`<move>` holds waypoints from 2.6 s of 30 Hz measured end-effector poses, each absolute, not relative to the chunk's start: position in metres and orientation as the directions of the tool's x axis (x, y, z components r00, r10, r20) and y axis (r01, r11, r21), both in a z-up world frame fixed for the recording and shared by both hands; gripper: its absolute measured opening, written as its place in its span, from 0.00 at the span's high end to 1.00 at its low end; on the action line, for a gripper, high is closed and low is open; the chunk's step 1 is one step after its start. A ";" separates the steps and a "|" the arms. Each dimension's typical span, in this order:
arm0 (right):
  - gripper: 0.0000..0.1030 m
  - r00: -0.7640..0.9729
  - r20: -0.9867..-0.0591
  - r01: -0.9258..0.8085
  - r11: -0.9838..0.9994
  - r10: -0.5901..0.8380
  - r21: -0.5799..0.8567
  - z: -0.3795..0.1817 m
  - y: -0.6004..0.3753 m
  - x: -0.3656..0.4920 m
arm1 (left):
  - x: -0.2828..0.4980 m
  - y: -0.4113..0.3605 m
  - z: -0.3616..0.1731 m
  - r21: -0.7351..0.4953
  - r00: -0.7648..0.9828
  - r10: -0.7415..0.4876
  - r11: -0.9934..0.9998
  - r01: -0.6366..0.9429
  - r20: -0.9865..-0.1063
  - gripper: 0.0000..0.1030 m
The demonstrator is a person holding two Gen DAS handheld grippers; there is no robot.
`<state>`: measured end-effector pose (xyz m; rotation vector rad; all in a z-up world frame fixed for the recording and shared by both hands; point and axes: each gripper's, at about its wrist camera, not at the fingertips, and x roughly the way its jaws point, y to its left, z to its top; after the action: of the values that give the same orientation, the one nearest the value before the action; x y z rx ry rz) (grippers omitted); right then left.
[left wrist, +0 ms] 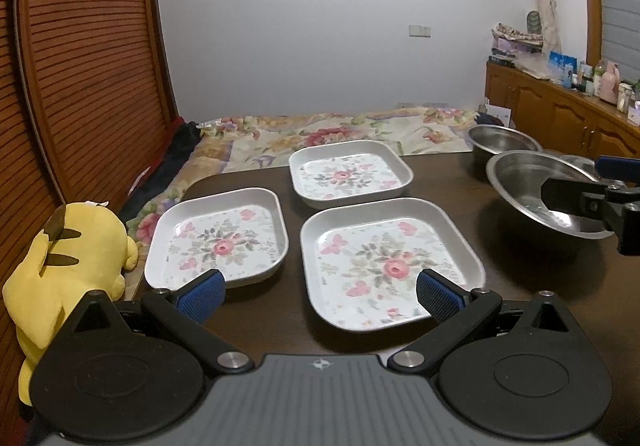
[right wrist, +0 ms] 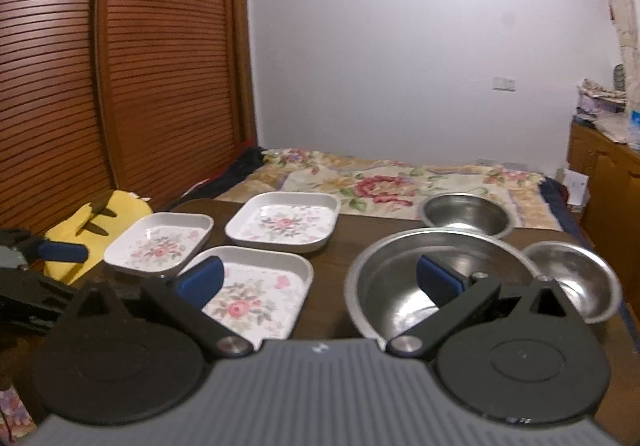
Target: Organize plates and bowls
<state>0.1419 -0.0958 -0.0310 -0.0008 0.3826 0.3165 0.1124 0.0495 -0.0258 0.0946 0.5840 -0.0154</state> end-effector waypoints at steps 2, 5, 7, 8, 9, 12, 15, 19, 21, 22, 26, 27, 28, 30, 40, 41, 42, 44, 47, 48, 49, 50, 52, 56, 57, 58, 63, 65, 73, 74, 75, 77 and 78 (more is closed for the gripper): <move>0.05 0.870 -0.379 -0.319 0.946 0.315 0.055 -0.032 -0.090 0.147 | 0.120 0.056 -0.028 0.072 0.831 0.006 0.997 0.041 -0.557 0.00; 0.13 0.849 -0.412 -0.340 0.939 0.332 0.056 -0.036 -0.079 0.156 | 0.130 0.064 -0.031 0.061 0.824 0.000 0.997 0.041 -0.566 0.00; 0.14 0.841 -0.427 -0.344 0.937 0.333 0.053 -0.039 -0.075 0.160 | 0.135 0.068 -0.032 0.054 0.823 -0.010 0.997 0.050 -0.568 0.00; 0.15 0.837 -0.433 -0.347 0.936 0.334 0.051 -0.040 -0.073 0.161 | 0.138 0.069 -0.032 0.047 0.824 -0.021 0.997 0.058 -0.567 0.00; 0.18 0.832 -0.441 -0.352 0.935 0.337 0.049 -0.042 -0.071 0.163 | 0.141 0.072 -0.033 0.037 0.823 -0.034 0.997 0.067 -0.567 0.00; 0.22 0.819 -0.463 -0.359 0.932 0.339 0.047 -0.047 -0.063 0.166 | 0.146 0.079 -0.036 0.007 0.820 -0.066 0.996 0.085 -0.569 0.01; 0.29 0.808 -0.484 -0.364 0.931 0.335 0.037 -0.053 -0.057 0.167 | 0.152 0.083 -0.041 -0.023 0.808 -0.102 0.994 0.108 -0.580 0.07; 0.36 0.800 -0.510 -0.349 0.936 0.317 0.034 -0.062 -0.051 0.168 | 0.158 0.085 -0.046 -0.051 0.796 -0.133 0.991 0.127 -0.590 0.16; 0.38 0.796 -0.521 -0.342 0.939 0.308 0.032 -0.066 -0.049 0.169 | 0.160 0.085 -0.048 -0.058 0.791 -0.143 0.989 0.135 -0.595 0.21; 0.38 0.796 -0.523 -0.341 0.940 0.305 0.028 -0.068 -0.048 0.169 | 0.162 0.085 -0.049 -0.060 0.789 -0.148 0.988 0.140 -0.596 0.25; 0.40 0.800 -0.530 -0.326 0.946 0.280 0.008 -0.074 -0.043 0.171 | 0.169 0.085 -0.056 -0.076 0.775 -0.168 0.985 0.154 -0.609 0.33; 0.41 0.800 -0.531 -0.324 0.946 0.277 0.006 -0.076 -0.043 0.172 | 0.170 0.085 -0.057 -0.079 0.772 -0.171 0.985 0.156 -0.612 0.36; 0.41 0.800 -0.534 -0.321 0.947 0.274 0.004 -0.077 -0.042 0.172 | 0.172 0.085 -0.058 -0.082 0.770 -0.174 0.984 0.158 -0.614 0.38; 0.42 0.800 -0.537 -0.316 0.949 0.267 0.001 -0.079 -0.042 0.174 | 0.174 0.085 -0.061 -0.089 0.765 -0.181 0.983 0.161 -0.618 0.42; 0.50 0.796 -0.547 -0.294 0.956 0.258 0.022 -0.085 -0.041 0.181 | 0.181 0.084 -0.068 -0.104 0.751 -0.186 0.982 0.155 -0.634 0.57; 0.51 0.796 -0.549 -0.290 0.957 0.256 0.026 -0.086 -0.042 0.182 | 0.181 0.083 -0.069 -0.106 0.750 -0.188 0.982 0.156 -0.635 0.58; 0.51 0.794 -0.552 -0.286 0.958 0.255 0.032 -0.087 -0.043 0.183 | 0.182 0.083 -0.069 -0.108 0.749 -0.190 0.982 0.157 -0.635 0.59; 0.53 0.790 -0.557 -0.279 0.959 0.257 0.047 -0.089 -0.044 0.184 | 0.183 0.083 -0.071 -0.111 0.745 -0.192 0.981 0.158 -0.638 0.61; 0.57 0.786 -0.563 -0.270 0.961 0.255 0.058 -0.091 -0.046 0.186 | 0.184 0.082 -0.074 -0.108 0.744 -0.194 0.981 0.163 -0.640 0.70; 0.59 0.784 -0.565 -0.269 0.961 0.257 0.064 -0.092 -0.046 0.186 | 0.184 0.082 -0.074 -0.108 0.744 -0.193 0.981 0.161 -0.640 0.72; 0.62 0.782 -0.567 -0.266 0.961 0.259 0.072 -0.093 -0.047 0.187 | 0.184 0.082 -0.075 -0.109 0.745 -0.193 0.981 0.161 -0.639 0.76; 0.67 0.778 -0.570 -0.267 0.961 0.262 0.078 -0.094 -0.048 0.187 | 0.184 0.083 -0.075 -0.111 0.746 -0.194 0.981 0.160 -0.637 0.78; 0.70 0.783 -0.566 -0.266 0.961 0.259 0.072 -0.094 -0.048 0.186 | 0.184 0.085 -0.075 -0.117 0.746 -0.198 0.980 0.160 -0.636 0.82; 0.76 0.777 -0.563 -0.271 0.957 0.281 0.104 -0.093 -0.053 0.186 | 0.182 0.088 -0.076 -0.119 0.747 -0.194 0.981 0.154 -0.636 0.83; 0.76 0.774 -0.563 -0.274 0.955 0.289 0.114 -0.093 -0.055 0.186 | 0.181 0.088 -0.075 -0.121 0.746 -0.195 0.981 0.153 -0.636 0.83; 0.77 0.772 -0.562 -0.276 0.953 0.297 0.126 -0.092 -0.056 0.185 | 0.179 0.088 -0.074 -0.122 0.747 -0.196 0.981 0.153 -0.635 0.83; 0.77 0.782 -0.538 -0.279 0.949 0.313 0.146 -0.086 -0.061 0.173 | 0.166 0.086 -0.068 -0.128 0.755 -0.203 0.979 0.159 -0.624 0.83; 0.77 0.782 -0.534 -0.283 0.947 0.321 0.154 -0.086 -0.063 0.167 | 0.159 0.084 -0.065 -0.122 0.761 -0.202 0.979 0.161 -0.617 0.83; 0.78 0.802 -0.499 -0.291 0.944 0.328 0.152 -0.081 -0.070 0.134 | 0.128 0.077 -0.059 -0.114 0.775 -0.212 0.977 0.180 -0.595 0.83; 0.78 0.803 -0.497 -0.291 0.944 0.328 0.152 -0.080 -0.070 0.131 | 0.123 0.076 -0.058 -0.112 0.777 -0.215 0.976 0.184 -0.591 0.83; 0.78 0.805 -0.494 -0.292 0.944 0.329 0.154 -0.079 -0.071 0.127 | 0.118 0.076 -0.057 -0.112 0.779 -0.216 0.976 0.187 -0.588 0.83; 0.78 0.808 -0.488 -0.293 0.944 0.331 0.154 -0.079 -0.071 0.120 | 0.110 0.075 -0.056 -0.110 0.781 -0.216 0.976 0.188 -0.585 0.83; 0.78 0.808 -0.487 -0.294 0.943 0.331 0.152 -0.079 -0.071 0.116 | 0.107 0.075 -0.057 -0.110 0.781 -0.215 0.976 0.187 -0.586 0.83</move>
<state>0.1161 -0.0707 -0.0789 0.0708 0.5335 0.3345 0.1069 0.0750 -0.0568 -0.0464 0.6381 -0.2172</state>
